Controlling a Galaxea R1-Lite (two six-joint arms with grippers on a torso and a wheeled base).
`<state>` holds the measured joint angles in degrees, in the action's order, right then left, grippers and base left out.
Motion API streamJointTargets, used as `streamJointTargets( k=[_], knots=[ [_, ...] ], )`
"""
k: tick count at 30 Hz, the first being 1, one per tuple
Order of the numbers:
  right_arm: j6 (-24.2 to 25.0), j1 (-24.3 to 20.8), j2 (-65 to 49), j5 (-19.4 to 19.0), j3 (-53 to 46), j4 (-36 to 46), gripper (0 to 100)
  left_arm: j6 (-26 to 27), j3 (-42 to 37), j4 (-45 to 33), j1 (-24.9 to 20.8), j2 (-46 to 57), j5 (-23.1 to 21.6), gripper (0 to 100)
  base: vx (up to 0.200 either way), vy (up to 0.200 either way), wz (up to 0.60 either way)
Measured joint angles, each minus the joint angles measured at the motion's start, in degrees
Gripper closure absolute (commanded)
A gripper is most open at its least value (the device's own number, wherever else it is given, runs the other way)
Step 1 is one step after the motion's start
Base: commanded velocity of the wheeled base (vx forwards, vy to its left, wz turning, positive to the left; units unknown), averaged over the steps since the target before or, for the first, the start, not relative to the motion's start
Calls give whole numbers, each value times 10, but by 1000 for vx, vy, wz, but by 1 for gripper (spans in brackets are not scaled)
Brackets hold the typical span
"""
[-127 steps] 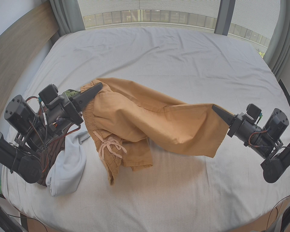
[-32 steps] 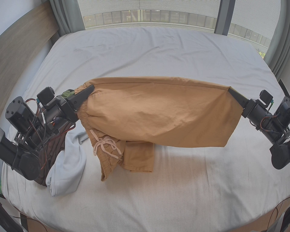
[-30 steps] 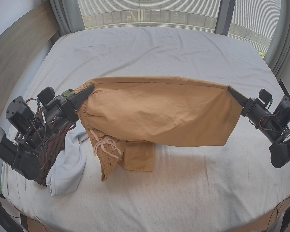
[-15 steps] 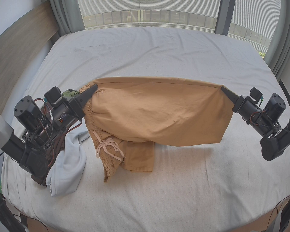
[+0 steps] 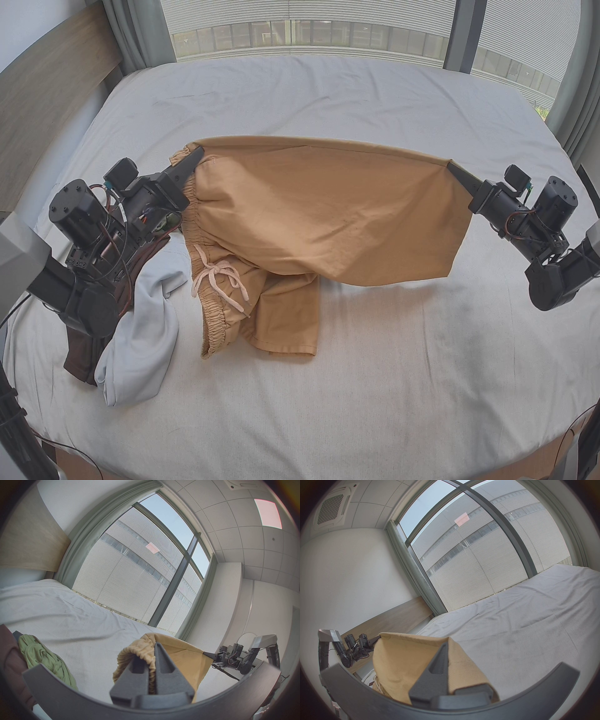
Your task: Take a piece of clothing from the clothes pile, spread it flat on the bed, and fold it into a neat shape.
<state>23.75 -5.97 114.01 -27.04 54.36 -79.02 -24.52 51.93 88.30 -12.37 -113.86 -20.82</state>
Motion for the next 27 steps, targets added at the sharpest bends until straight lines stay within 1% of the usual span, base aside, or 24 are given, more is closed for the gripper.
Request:
streamJointTargets(
  k=[15, 27],
  knots=[
    [1, -6, 88, 9, 128, 30, 100, 2, 30, 1, 3, -65, 18, 100, 0, 0, 0],
    [0, -7, 130, 10, 168, 30, 100, 4, 93, 1, 5, -107, 42, 100, 0, 0, 0]
  ],
)
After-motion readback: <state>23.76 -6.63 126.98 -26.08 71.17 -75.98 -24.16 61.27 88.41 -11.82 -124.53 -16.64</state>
